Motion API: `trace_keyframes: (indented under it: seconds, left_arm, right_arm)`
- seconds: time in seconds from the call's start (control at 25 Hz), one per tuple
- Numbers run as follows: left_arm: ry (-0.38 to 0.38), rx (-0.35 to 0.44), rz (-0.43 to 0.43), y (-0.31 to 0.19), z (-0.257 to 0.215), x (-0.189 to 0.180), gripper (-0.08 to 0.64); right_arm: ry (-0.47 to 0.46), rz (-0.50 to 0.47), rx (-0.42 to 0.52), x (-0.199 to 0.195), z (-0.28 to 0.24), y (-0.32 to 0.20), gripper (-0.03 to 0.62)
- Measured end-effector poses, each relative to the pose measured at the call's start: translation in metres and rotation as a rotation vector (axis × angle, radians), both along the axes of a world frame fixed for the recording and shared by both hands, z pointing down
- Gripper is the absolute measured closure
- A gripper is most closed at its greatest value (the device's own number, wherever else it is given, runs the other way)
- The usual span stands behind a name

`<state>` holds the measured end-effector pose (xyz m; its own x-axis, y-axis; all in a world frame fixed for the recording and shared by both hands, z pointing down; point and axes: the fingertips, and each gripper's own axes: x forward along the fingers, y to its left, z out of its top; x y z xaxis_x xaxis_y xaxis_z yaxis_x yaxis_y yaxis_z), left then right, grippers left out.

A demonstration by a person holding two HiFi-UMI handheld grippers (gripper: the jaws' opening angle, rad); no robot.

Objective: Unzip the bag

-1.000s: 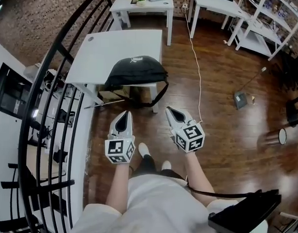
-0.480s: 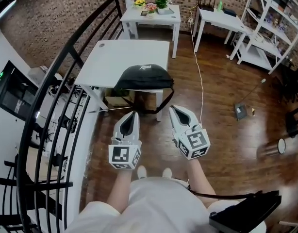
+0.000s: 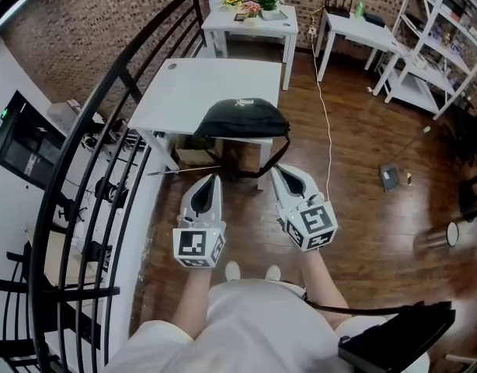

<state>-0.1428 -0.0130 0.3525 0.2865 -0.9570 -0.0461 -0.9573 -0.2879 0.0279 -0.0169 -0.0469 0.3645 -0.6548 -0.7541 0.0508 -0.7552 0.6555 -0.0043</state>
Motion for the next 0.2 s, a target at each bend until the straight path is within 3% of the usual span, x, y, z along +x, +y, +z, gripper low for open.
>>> trace_keyframes:
  seconds: [0.2]
  left_arm:
    - [0.008,-0.005,0.001,0.0,0.001,-0.022,0.543]
  right_arm:
    - [0.005,-0.004,0.001,-0.024,-0.003,-0.001,0.6]
